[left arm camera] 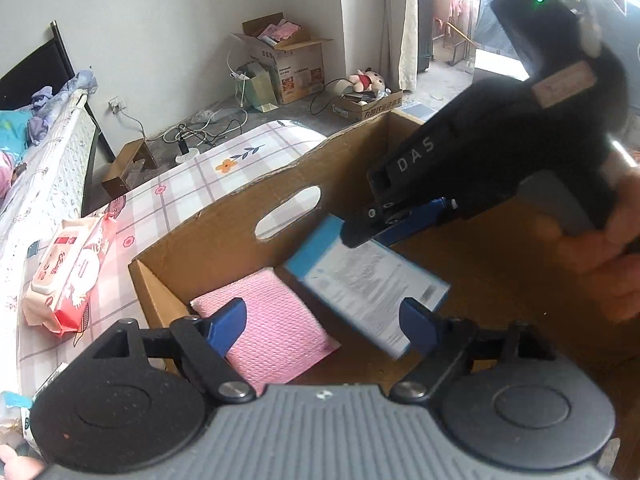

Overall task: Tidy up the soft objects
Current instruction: 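Carry the medicine box into the cardboard box beside the pad and release, then withdraw both tools from the box back toward the mattress pile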

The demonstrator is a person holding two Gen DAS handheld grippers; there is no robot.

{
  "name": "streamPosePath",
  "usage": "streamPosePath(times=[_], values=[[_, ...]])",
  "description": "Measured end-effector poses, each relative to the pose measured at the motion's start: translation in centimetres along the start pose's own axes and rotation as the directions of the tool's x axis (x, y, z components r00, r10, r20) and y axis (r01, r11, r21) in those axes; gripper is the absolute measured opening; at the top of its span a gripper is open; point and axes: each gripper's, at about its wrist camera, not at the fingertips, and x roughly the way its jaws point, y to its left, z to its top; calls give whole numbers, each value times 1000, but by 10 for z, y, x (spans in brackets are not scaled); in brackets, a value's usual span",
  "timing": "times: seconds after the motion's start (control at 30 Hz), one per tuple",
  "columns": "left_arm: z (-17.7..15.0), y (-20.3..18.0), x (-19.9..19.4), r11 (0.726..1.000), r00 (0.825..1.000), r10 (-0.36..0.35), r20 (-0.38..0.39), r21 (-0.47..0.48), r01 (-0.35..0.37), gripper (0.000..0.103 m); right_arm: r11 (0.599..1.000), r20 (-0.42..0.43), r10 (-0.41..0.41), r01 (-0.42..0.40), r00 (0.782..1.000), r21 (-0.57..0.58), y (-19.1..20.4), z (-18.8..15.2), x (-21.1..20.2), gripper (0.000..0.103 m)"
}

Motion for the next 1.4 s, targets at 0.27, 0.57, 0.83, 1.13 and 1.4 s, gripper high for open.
streamPosePath(times=[0.27, 0.57, 0.83, 1.13, 1.4], values=[[-7, 28, -19, 999, 999, 32, 25, -34, -31, 84, 994, 5, -105, 105, 994, -18, -6, 2, 36, 31], [-27, 46, -60, 996, 994, 28, 103, -88, -18, 84, 961, 32, -276, 277, 961, -16, 7, -43, -6, 35], [-62, 63, -91, 991, 992, 52, 111, -126, -38, 84, 916, -27, -370, 370, 929, 158, -17, -60, 17, 42], [-102, 85, -102, 981, 994, 77, 74, -184, -63, 84, 945, 1, -220, 213, 976, 249, -11, -67, 40, 45], [-122, 97, -105, 970, 995, 81, 63, -233, -64, 84, 971, -11, -194, 193, 981, 138, 27, -81, 47, 45]])
